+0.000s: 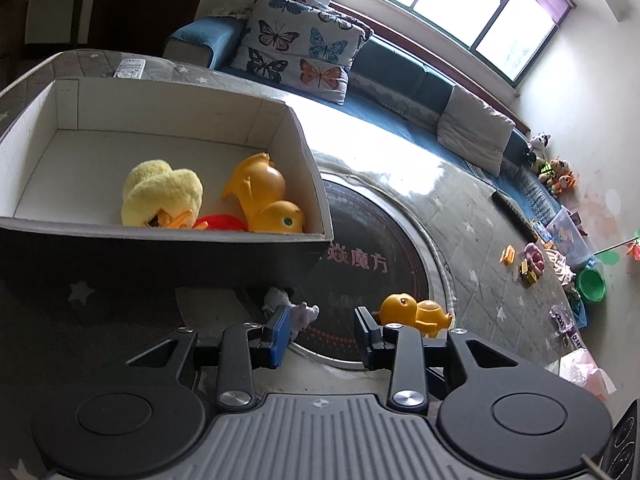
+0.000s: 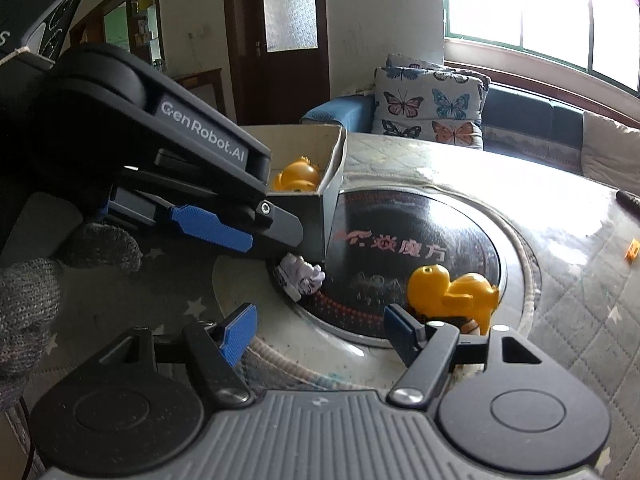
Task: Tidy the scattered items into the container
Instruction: 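Move the right tool down to the small white toy figurine, then close the right gripper on the white figurine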
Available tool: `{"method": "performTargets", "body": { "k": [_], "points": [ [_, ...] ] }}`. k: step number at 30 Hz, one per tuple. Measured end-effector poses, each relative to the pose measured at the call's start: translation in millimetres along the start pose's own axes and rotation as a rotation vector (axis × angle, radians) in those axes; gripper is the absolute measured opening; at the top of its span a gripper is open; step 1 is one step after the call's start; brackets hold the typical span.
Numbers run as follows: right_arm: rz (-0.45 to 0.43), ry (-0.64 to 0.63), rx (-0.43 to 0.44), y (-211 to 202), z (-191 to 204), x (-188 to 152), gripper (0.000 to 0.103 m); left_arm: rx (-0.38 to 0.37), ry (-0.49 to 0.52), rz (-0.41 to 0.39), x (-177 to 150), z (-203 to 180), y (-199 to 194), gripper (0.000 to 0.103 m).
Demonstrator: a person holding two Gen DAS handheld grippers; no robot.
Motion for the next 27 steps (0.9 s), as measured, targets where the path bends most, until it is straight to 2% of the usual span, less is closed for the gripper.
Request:
{"method": "performTargets", "body": {
  "k": [10, 27],
  "points": [
    [0.026, 0.017, 0.010, 2.3, 1.6, -9.1, 0.072, 0.031, -0.005, 0.028, -11.1, 4.1, 5.6, 0.038],
    [0.058, 0.029, 0.031, 16.2, 8.6, -15.3, 0.072, 0.066, -0.044, 0.040, -7.9, 16.9, 17.5, 0.038]
  ]
}}
Point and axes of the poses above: each gripper's, at about its wrist camera, not at the fingertips, and y roughly the way its jaws point, z to its left, x to its top, the point moved 5 cm from there along y, roughly the way its jaws point, and after that the axes turned 12 degrees about -z, right-handed, at the moved point
